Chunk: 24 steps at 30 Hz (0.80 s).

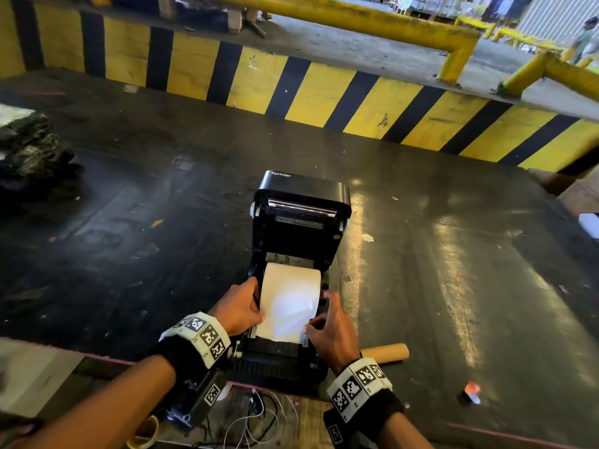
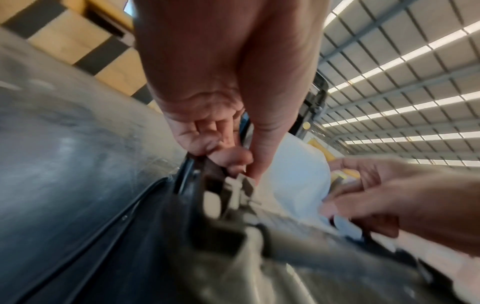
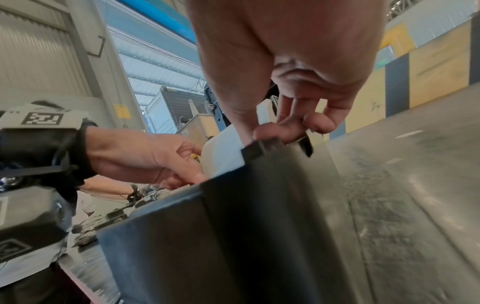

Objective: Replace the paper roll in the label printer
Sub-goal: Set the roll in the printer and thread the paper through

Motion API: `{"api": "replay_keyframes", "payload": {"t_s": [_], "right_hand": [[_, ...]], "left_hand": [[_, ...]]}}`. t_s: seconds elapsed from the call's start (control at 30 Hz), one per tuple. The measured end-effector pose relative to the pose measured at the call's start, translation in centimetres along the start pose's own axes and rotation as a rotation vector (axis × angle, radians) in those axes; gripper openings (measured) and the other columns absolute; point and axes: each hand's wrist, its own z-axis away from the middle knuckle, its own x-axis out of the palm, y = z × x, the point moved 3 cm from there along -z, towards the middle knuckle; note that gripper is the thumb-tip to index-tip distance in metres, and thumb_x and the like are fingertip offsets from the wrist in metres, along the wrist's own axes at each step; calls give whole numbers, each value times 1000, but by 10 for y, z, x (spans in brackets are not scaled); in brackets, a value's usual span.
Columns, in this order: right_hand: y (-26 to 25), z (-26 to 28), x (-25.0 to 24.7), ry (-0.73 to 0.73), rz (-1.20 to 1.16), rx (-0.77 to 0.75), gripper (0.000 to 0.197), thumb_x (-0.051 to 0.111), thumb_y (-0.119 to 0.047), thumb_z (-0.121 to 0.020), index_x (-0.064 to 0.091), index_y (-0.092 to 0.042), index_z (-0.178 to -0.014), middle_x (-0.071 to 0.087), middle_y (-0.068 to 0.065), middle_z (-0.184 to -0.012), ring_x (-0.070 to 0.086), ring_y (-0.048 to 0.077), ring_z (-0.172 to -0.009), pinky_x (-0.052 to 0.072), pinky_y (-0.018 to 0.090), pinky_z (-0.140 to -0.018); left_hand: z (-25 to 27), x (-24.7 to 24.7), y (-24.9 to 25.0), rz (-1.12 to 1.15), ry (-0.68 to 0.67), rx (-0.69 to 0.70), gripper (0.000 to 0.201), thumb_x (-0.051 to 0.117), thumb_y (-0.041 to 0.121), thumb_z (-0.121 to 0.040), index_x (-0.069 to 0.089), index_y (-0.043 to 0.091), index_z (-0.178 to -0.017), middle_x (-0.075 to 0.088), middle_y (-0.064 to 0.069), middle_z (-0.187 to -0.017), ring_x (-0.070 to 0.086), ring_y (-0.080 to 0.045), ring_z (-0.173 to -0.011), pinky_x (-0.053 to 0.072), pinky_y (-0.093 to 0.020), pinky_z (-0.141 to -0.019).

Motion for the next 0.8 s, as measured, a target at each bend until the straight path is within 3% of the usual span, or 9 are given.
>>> {"api": "replay_keyframes", "payload": {"t_s": [0.13,0.23,0.37,0.5,0.57,0.67,0.73,0.8], "right_hand": [[-1,1,2,31,37,-11,69,69,-11,-75,27,-31,-126,70,5,-89,67,25,-83,57,48,-78],[-2,2,1,41,44,-8,68,68,-10,-76,28,-28,-128,70,4,-88,67,25,-82,57,48,-77],[-5,0,-1,13,45,-1,71,69,-12,-77,27,-25,-133,70,5,-90,67,25,-84,57,46,-79],[-3,4,-7,27,-204,20,68,71,-7,-76,35,-20,-132,68,3,-81,68,19,-71,60,44,-69],[-1,6,-6,12,-246,34,71,71,-2,-76,34,-20,-134,69,7,-76,67,19,-65,61,39,-64],[-2,3,-8,-50,-202,28,75,69,-1,-77,29,-19,-138,70,10,-76,68,23,-70,59,35,-65],[-4,2,-11,-95,-175,14,74,68,-1,-78,29,-18,-139,69,8,-78,68,24,-74,59,35,-68],[-6,3,-13,-93,-171,-11,72,68,-1,-78,31,-17,-138,67,4,-80,68,22,-76,59,33,-69]], "left_hand": [[2,-1,-1,6,-2,-19,36,75,10,-73,49,13,-99,72,-7,-81,67,-17,-72,56,-34,-68],[2,-2,0,27,-80,-53,39,75,10,-75,47,14,-102,72,-12,-90,68,-21,-79,57,-36,-75],[-3,-1,3,-111,-87,-92,51,71,10,-71,47,15,-115,64,-12,-106,64,-29,-93,54,-44,-85],[-7,-2,6,-163,-130,-92,59,77,11,-67,48,17,-119,63,-10,-115,63,-29,-100,53,-43,-89],[-7,-4,6,-126,-127,-97,48,76,11,-69,50,17,-109,66,-8,-106,66,-25,-90,56,-40,-83],[-6,-5,3,-4,-91,-94,31,73,8,-74,51,15,-95,68,-4,-80,65,-14,-58,55,-26,-58],[-5,-5,0,54,-63,-100,29,71,2,-75,53,11,-95,70,-8,-78,64,-13,-52,56,-27,-56],[-4,-4,-2,59,-81,-101,33,72,0,-74,51,11,-97,71,-10,-81,65,-16,-61,58,-33,-65]]}}
